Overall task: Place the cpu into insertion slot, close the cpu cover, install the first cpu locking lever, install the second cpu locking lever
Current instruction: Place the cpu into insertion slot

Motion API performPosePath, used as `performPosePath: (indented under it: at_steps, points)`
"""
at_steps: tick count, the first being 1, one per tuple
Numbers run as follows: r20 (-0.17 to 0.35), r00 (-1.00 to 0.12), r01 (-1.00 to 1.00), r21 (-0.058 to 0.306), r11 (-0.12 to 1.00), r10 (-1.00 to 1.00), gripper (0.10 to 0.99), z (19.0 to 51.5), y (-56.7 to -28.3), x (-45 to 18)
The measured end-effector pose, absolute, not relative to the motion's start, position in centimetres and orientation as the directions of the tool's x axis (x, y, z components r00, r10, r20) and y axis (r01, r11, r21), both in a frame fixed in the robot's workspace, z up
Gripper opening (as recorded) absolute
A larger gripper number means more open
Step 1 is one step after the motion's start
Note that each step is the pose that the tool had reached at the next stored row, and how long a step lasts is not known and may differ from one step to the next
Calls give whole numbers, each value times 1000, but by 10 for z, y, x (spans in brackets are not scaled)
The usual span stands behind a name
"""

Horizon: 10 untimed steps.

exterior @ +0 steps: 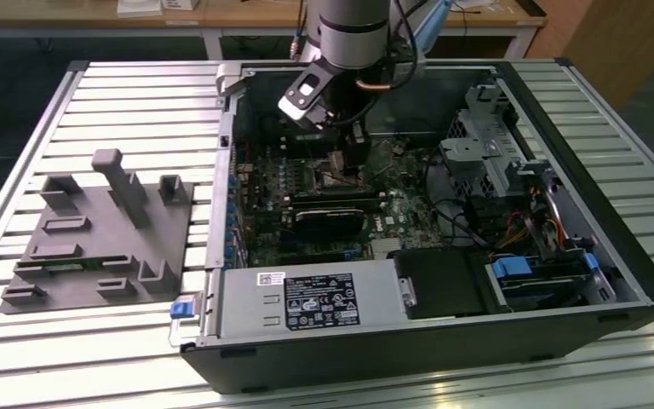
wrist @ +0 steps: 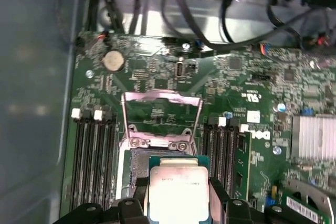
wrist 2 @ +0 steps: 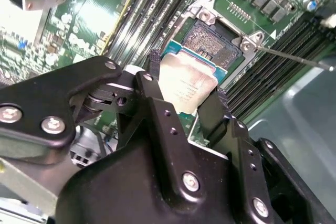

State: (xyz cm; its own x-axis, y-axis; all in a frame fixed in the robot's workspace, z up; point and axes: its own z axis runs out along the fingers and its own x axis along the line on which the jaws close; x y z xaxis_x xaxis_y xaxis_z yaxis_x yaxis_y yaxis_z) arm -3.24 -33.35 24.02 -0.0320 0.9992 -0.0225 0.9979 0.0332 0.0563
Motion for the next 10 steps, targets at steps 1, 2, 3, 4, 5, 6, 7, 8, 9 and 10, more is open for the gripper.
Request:
performPosePath:
  at_steps: [1,2,3,4,5,6,7,8,9,10]
  points:
    - [-23,-14,998,56,16,1000,537,240,-334,-32]
    - [-23,3,998,56,-2,1000,537,240,-334,-32]
    - [-22,20,998,56,-19,1000,537,240,-334,-32]
    - [-22,23,998,56,-22,999,537,239,-334,-32]
    - [-22,23,998,56,-22,999,537,239,-334,-32]
    - [-22,24,998,57,-22,999,537,238,-334,-32]
    - [-22,24,998,57,-22,999,537,237,-334,-32]
    - [-22,24,998,60,-22,999,537,235,-334,-32]
    - [-22,23,998,63,-22,999,537,234,-334,-32]
    - [-22,23,998,66,-21,1000,537,233,-334,-32]
